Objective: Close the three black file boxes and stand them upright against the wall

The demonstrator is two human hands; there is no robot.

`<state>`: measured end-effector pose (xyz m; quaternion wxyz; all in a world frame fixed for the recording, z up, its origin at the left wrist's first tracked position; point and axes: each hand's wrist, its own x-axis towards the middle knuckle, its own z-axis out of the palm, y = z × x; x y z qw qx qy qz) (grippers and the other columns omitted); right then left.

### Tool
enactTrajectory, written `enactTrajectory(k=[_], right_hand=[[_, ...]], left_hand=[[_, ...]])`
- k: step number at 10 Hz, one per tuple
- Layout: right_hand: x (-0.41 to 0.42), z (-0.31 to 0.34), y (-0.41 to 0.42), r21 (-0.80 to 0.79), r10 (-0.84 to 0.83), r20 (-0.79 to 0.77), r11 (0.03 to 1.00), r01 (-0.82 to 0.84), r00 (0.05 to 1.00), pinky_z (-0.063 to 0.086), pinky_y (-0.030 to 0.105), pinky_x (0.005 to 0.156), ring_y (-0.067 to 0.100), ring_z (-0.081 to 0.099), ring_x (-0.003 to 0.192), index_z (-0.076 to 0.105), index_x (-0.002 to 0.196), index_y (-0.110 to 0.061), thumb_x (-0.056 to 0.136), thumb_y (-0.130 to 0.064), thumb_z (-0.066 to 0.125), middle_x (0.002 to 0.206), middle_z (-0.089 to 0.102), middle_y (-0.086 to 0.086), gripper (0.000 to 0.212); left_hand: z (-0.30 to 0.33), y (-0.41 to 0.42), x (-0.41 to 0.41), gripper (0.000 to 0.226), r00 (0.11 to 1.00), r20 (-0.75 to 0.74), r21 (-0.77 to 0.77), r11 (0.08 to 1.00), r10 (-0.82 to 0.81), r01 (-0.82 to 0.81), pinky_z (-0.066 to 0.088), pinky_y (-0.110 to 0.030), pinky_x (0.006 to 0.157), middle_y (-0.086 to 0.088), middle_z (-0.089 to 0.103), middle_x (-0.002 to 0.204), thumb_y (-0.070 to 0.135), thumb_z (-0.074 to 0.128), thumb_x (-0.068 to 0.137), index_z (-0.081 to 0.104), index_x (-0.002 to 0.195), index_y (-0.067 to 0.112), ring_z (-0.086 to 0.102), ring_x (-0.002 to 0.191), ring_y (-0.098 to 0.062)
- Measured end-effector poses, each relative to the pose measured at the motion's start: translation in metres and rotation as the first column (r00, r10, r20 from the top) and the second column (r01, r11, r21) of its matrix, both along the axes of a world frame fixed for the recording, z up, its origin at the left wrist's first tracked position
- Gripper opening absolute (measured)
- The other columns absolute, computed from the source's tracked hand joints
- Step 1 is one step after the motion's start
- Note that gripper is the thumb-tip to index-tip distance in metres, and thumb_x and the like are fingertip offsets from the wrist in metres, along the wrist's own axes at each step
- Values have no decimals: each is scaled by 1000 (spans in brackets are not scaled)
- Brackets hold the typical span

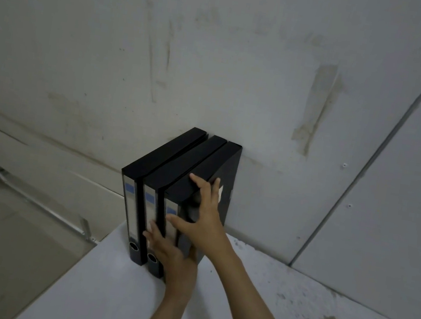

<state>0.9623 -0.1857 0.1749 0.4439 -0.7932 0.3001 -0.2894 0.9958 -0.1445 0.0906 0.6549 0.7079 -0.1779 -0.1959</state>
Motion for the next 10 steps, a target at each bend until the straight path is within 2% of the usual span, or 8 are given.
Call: enactTrajectory(k=[1, 2, 3, 5, 6, 7, 9, 10], right_hand=[[-1, 0, 1, 11, 4, -7, 1000, -4, 1000, 20, 20, 96, -20, -10, 111, 13, 138, -42, 77, -19, 71, 153, -25, 4, 87], [-4, -2, 1, 42, 16, 20, 999, -17, 1000, 9, 24, 101, 0, -28, 129, -8, 140, -42, 77, -19, 71, 153, -28, 1, 104], [-7, -2, 4, 79, 18, 40, 997, -21, 999, 3, 27, 103, 7, -30, 133, -15, 140, -39, 78, -17, 70, 152, -28, -1, 107], [-14, -5, 19, 119, -3, 22, 993, 0, 1000, 4, 38, 115, 13, -20, 140, -22, 139, -37, 80, -26, 68, 154, -23, 0, 108], [-22, -1, 26, 122, -11, -1, 992, 11, 1000, 9, 26, 112, 5, -5, 138, -26, 138, -30, 82, -27, 66, 155, -17, 0, 108], [-30, 7, 32, 127, -4, -25, 992, 7, 1000, 8, 18, 106, -1, -2, 130, -28, 138, -25, 84, -26, 64, 155, -15, 0, 106], [-58, 23, 50, 159, 9, -101, 987, 7, 995, 7, 21, 109, 6, -3, 138, -21, 141, -18, 89, -34, 54, 155, -13, 0, 92], [-92, 40, 54, 109, -45, -118, 992, 58, 992, 12, 22, 111, 12, 8, 142, -4, 145, -14, 92, -37, 47, 156, 4, 0, 78]], left_hand=[[6, 7, -2, 97, 999, 3, 14, 999, -43, 43, 7, -41, 116, -7, -10, 157, 2, 64, 79, -7, 145, 14, -12, 144, -19], [17, 15, -3, 96, 996, 17, 1, 997, -82, 82, 12, -42, 115, -8, -10, 157, 1, 64, 79, -4, 145, 17, -10, 145, -19], [25, 21, -4, 93, 993, 7, -10, 993, -120, 120, 14, -45, 114, -8, -9, 157, 3, 62, 81, -2, 145, 19, -8, 145, -21], [41, 34, -9, 90, 980, 11, 42, 979, -200, 200, 9, -45, 116, -8, -13, 157, 11, 59, 84, -5, 145, 24, -7, 145, -22], [49, 41, -13, 88, 966, -16, 74, 964, -257, 257, 13, -46, 115, -4, -17, 156, 16, 58, 85, -6, 144, 31, -5, 145, -25], [56, 48, -17, 87, 962, -21, 78, 959, -272, 273, 16, -47, 114, -4, -15, 157, 18, 59, 85, -3, 144, 32, -2, 145, -28], [75, 58, -27, 73, 967, 47, 71, 966, -252, 248, 25, -45, 110, -13, 6, 154, 16, 61, 83, 19, 142, 18, 15, 140, -34], [86, 59, -33, 52, 957, 181, 63, 974, -224, 216, 34, -38, 98, -14, 17, 145, 14, 59, 84, 35, 130, 13, 24, 131, -31]])
